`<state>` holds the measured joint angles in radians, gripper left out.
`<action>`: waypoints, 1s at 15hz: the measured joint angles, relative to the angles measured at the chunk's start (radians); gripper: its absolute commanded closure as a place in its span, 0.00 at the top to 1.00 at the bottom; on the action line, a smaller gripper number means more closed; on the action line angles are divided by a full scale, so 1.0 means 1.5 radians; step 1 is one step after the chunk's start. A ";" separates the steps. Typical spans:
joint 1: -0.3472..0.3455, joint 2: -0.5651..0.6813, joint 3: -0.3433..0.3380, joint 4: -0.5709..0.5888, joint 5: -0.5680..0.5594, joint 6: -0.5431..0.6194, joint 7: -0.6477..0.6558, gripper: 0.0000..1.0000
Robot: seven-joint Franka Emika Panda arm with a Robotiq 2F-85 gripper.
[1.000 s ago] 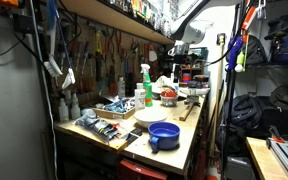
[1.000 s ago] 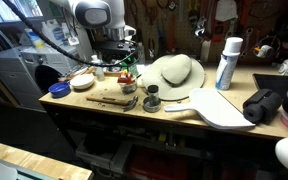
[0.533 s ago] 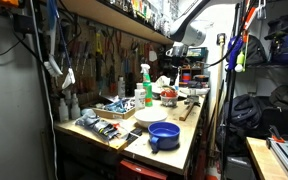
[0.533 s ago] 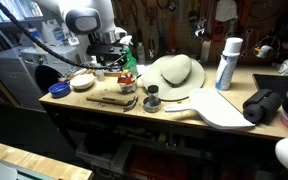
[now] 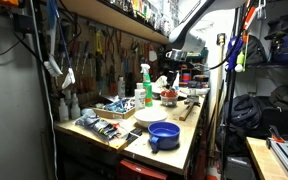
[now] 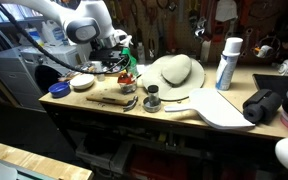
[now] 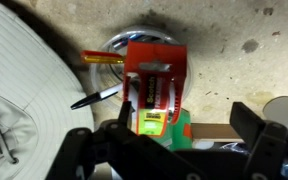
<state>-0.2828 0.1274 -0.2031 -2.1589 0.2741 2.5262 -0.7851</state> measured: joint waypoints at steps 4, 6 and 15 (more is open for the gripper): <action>-0.002 0.013 -0.002 -0.001 -0.016 0.020 0.027 1.00; -0.002 0.031 0.001 0.000 -0.014 0.047 0.035 1.00; -0.012 0.074 0.019 0.007 -0.012 0.087 0.054 0.44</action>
<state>-0.3005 0.2378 -0.1746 -2.1477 0.2554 2.6561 -0.7035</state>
